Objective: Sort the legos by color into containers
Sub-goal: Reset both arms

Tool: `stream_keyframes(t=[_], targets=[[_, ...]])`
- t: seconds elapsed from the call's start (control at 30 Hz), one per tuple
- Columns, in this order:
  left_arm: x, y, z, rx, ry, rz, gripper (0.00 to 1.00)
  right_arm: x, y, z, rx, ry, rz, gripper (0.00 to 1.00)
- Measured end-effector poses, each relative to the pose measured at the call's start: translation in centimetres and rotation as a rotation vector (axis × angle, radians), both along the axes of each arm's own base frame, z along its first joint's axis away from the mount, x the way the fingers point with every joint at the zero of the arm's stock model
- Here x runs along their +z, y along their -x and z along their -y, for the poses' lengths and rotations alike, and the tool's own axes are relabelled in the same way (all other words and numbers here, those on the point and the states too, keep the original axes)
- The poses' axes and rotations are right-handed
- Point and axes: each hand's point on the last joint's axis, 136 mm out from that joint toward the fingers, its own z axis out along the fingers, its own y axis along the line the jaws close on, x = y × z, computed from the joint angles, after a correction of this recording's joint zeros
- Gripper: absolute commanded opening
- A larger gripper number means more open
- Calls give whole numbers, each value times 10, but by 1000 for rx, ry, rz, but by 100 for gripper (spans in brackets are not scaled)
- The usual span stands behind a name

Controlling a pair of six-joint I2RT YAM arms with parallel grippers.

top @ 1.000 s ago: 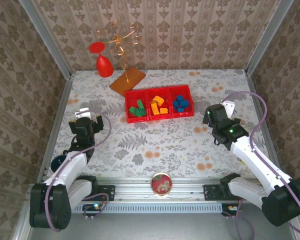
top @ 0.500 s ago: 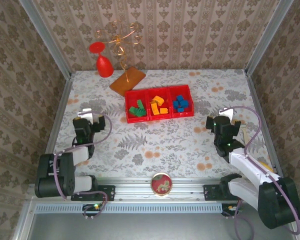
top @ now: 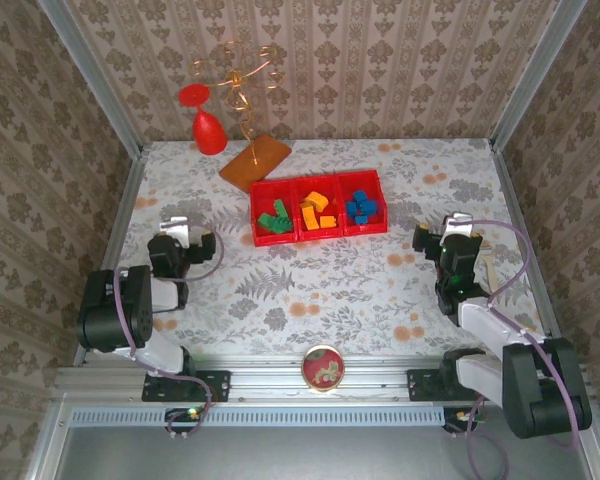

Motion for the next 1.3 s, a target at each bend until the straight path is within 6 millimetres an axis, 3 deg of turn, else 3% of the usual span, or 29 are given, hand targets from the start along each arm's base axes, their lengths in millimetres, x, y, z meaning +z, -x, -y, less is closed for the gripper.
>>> stream_keyframes(t=[0.1,0.33,0.57,0.77,1.3], targets=[[9,-5,6,-35,5,25,100,-11,-5,-1,23,-13,-16,100],[8,-5,10,-61,8,24,100,-27,-21,-4,79,-48,-16,100],[8,-5,10,-62,8,23,100,-56,-40,-15,154,-77,-69,100],[7,-5,10,-50,1,19,100,-42,-54,-25,213,-66,-42,100],[0,-5,1,42,-45,-16,100,-42,-54,-28,227,-52,-44,100]])
